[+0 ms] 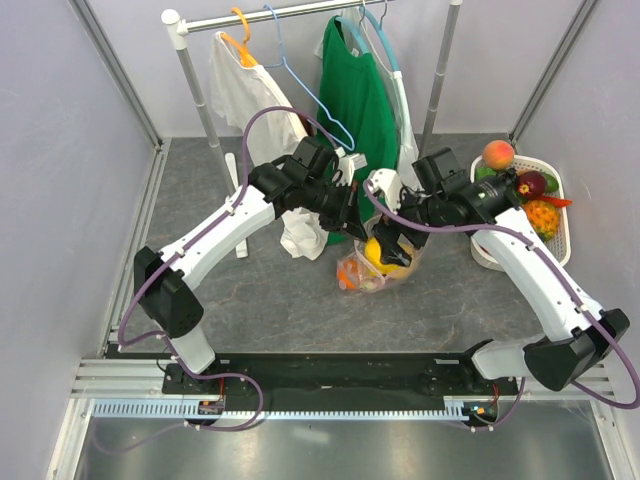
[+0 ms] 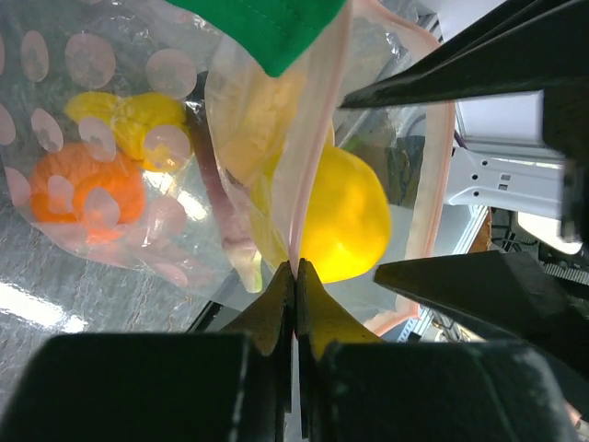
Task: Place the food in the zip-top bag and seal the zipper
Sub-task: Place the fake fruit in the zipper food storage bag, then adjust the zipper food storage bag at the center of the board.
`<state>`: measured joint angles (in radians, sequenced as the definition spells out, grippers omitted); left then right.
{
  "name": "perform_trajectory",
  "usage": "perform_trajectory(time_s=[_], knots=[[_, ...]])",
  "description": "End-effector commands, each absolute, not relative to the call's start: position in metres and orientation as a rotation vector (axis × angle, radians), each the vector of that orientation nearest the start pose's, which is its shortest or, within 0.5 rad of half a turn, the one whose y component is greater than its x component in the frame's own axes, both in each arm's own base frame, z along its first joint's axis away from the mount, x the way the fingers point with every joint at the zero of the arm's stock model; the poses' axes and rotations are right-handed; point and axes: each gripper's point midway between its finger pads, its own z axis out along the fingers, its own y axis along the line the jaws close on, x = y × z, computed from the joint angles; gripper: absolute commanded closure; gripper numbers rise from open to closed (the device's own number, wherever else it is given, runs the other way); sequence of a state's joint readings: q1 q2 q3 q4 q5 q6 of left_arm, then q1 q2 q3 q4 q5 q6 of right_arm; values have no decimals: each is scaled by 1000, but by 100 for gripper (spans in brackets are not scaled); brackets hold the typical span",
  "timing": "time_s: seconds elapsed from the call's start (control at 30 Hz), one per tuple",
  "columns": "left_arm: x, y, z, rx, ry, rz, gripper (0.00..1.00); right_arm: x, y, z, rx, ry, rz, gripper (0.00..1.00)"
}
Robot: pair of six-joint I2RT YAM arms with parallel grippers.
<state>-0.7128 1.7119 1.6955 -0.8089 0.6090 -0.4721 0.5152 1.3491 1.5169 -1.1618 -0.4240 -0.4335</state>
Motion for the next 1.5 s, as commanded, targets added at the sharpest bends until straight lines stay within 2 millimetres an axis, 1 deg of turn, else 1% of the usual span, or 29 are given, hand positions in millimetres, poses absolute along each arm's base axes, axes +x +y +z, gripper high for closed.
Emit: perform_trajectory(time_s=[0.0,0.03,0.07,0.13,0.17,0.23,0.27,0.3,0.37,0.4,0.47,0.5,0.57,0.6,0.63,0.67,0.7,0.73,0.8,0.83,0.9,0.93,1.03,1.13,1.17,1.23,1.33,1.43,1.47], knots=[[240,-361,283,641,2424,-1284,98,247,177,299,-1141,2083,496,2],[241,-361,284,638,2422,-1286,98,249,172,304,-1114,2084,499,2],[240,-360,283,639,2424,-1285,98,253,161,311,-1063,2095,499,2],[240,-360,285,639,2419,-1287,98,255,150,315,-991,2126,498,4],[240,-359,285,641,2418,-1286,98,260,138,314,-935,2157,466,5],[240,-359,286,639,2416,-1286,98,259,129,308,-895,2199,447,10],[239,-359,286,646,2411,-1288,98,255,125,298,-891,2244,441,12],[239,-358,286,643,2413,-1290,98,252,122,294,-889,2263,431,17],[239,-358,287,650,2407,-1283,98,245,120,281,-902,2312,443,21],[239,-358,288,652,2404,-1283,98,243,120,277,-905,2329,451,28],[238,-357,287,654,2404,-1284,98,238,119,264,-916,2377,465,37],[237,-356,289,655,2397,-1284,98,236,119,261,-918,2390,473,48],[235,-355,291,660,2392,-1287,98,231,122,255,-924,2416,511,59],[233,-354,294,667,2380,-1286,98,228,124,255,-930,2418,531,70],[232,-354,297,673,2370,-1290,98,223,129,258,-940,2414,580,78],[231,-353,300,676,2362,-1288,98,221,132,261,-951,2407,614,91],[228,-353,303,686,2353,-1293,98,218,135,266,-973,2386,640,100],[222,-353,313,712,2318,-1298,98,215,141,277,-979,2347,684,100],[214,-351,320,740,2298,-1285,98,212,144,295,-969,2286,699,100],[207,-351,332,786,2252,-1278,98,213,146,310,-955,2236,695,100],[199,-346,339,819,2244,-1239,98,210,150,330,-931,2182,719,100],[195,-346,352,857,2191,-1229,97,211,150,344,-920,2140,714,100],[190,-336,370,874,2141,-1177,92,207,152,360,-907,2094,745,100],[191,-328,371,886,2150,-1115,92,208,152,354,-916,2105,744,100],[197,-326,364,880,2167,-1070,91,212,152,350,-912,2121,742,100],[204,-323,342,892,2229,-996,91,220,151,339,-894,2156,727,100],[208,-326,308,899,2348,-965,93,235,150,319,-872,2204,705,100],[210,-332,293,897,2399,-977,94,246,149,303,-869,2246,686,100],[211,-334,292,899,2402,-975,95,249,147,301,-866,2254,669,100]])
